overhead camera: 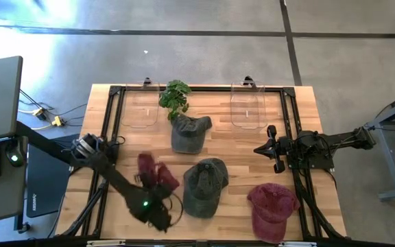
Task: Pick & Place hat
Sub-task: Put the left red cap into the left transparent bin
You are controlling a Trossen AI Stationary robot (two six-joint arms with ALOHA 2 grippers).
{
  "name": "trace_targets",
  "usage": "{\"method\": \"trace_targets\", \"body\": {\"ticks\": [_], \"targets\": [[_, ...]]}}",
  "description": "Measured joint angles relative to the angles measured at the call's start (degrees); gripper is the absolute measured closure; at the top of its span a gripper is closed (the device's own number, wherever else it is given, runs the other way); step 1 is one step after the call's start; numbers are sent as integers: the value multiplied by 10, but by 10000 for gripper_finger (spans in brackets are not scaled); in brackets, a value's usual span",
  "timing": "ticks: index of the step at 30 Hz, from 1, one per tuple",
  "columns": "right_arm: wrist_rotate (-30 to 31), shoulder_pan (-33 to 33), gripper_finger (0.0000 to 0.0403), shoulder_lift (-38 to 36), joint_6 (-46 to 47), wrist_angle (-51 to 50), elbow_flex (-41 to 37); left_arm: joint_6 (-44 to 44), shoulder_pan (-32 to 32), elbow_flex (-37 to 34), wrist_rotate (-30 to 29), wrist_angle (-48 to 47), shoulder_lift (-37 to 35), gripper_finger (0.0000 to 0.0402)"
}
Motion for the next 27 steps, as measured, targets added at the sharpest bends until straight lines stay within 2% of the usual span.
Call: {"method": "trace_targets", "body": {"ticks": [8,10,14,18,23,27], "targets": [[0,0,391,0,0,0,0,-75,-46,107,31,19,-1,401],[0,0,391,0,0,0,0,-78,-51,117,42,52,-1,401],[0,0,391,0,0,0,0,-62,-50,86,41,169,-2,401],[0,0,391,0,0,0,0,-23,-34,22,24,249,-2,401],[0,0,391,0,0,0,0,52,16,-51,36,291,-1,401],[0,0,391,0,0,0,0,114,52,-64,85,308,-1,398]]}}
